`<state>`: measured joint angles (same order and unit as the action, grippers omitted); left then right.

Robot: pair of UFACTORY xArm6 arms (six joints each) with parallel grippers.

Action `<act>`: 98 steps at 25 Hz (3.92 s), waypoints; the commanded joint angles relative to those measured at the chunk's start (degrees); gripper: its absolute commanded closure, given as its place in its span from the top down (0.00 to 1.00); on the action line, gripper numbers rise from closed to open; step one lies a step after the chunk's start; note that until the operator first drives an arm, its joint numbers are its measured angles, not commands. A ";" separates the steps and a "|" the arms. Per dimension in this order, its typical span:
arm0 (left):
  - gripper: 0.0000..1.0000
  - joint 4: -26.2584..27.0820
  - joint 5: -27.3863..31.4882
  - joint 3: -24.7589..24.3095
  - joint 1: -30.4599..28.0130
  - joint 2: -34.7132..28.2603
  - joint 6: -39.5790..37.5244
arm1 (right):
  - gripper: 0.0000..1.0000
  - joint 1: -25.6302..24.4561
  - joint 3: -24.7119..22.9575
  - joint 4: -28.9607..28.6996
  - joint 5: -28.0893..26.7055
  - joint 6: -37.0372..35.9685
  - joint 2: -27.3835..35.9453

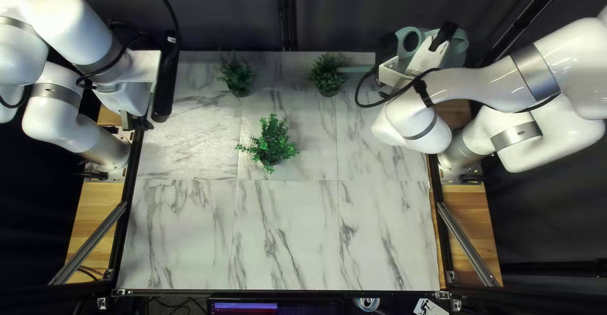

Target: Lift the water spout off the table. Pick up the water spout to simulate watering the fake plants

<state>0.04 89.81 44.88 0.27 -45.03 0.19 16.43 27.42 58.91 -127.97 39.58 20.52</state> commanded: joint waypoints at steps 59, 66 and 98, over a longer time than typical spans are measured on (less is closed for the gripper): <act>1.00 0.00 0.00 0.00 0.00 0.00 0.00 | 0.00 15.72 18.98 -5.75 2.58 -18.04 13.11; 1.00 0.00 0.00 0.00 0.00 0.00 0.00 | 0.00 17.33 26.75 -12.81 11.73 -19.85 14.85; 1.00 0.00 0.00 0.00 0.00 0.00 0.00 | 0.00 15.52 15.69 -20.26 50.40 5.24 6.22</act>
<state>0.04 89.81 44.88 0.27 -45.03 0.19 31.69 44.42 37.33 -81.04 40.23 28.24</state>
